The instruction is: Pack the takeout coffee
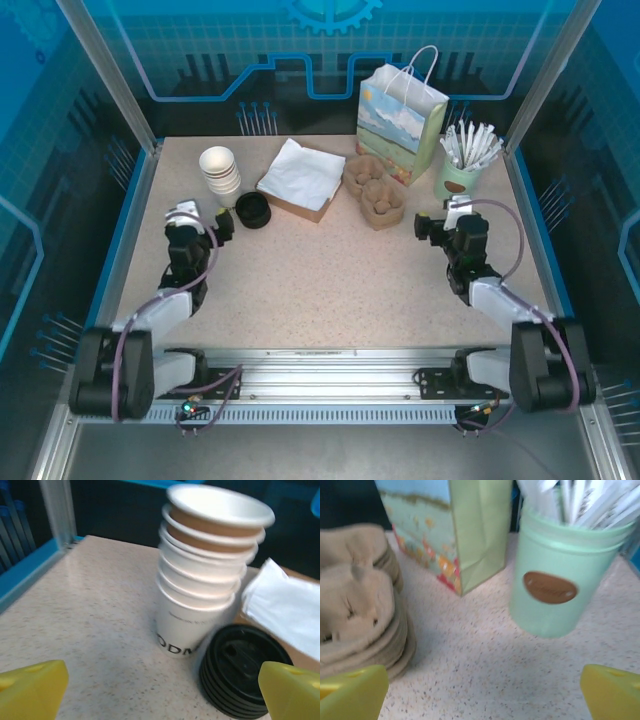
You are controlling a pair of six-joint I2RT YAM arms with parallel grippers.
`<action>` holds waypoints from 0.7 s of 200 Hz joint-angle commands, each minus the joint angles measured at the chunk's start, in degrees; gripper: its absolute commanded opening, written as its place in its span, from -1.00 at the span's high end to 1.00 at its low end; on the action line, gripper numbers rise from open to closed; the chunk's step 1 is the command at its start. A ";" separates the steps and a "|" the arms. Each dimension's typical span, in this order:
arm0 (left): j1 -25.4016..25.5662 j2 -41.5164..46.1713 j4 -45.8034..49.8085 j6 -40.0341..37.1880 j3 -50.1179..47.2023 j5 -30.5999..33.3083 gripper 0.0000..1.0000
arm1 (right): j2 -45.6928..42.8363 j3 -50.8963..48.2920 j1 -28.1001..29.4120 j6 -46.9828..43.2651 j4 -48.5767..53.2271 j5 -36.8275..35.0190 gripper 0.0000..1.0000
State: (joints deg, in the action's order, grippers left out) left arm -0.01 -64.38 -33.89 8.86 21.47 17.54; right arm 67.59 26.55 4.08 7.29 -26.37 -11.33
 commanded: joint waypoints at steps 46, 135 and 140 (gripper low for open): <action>-1.11 17.07 31.05 20.89 13.35 -8.54 -0.98 | -18.15 10.46 0.19 21.09 29.18 7.37 -1.00; -3.59 -7.65 55.38 6.94 45.43 -8.18 -0.78 | -5.08 30.58 25.98 10.30 41.78 3.09 -0.99; -4.11 -9.43 56.44 6.54 46.93 -8.71 -0.75 | -3.90 31.81 26.95 9.77 42.61 3.07 -0.99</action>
State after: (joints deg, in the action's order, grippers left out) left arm -1.50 -66.39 13.28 20.14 61.49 9.52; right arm 58.89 52.27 26.28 21.50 10.46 -6.87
